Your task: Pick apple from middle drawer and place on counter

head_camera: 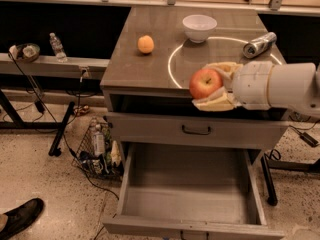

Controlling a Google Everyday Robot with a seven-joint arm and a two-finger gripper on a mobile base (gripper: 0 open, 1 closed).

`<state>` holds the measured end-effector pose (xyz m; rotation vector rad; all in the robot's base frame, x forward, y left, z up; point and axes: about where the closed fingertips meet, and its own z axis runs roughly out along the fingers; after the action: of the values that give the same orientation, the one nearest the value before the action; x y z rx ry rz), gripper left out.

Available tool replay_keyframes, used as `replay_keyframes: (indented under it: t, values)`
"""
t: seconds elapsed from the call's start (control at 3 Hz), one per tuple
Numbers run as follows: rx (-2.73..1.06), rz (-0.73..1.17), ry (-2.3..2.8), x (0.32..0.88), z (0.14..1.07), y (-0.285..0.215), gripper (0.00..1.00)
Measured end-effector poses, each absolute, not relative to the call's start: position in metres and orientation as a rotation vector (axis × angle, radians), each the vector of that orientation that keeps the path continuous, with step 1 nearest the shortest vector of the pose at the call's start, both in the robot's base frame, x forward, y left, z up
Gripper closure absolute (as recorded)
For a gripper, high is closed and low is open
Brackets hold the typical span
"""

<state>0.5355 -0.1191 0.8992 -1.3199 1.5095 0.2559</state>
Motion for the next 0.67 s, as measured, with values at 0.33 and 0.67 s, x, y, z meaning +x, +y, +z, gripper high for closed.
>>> replay_keyframes:
  t: [0.33,0.67]
  values:
    - [-1.267,0.159,1.492,0.591,0.921,-0.147,1.0]
    - [-1.225,0.097,1.517,0.641,0.926,-0.169,1.0]
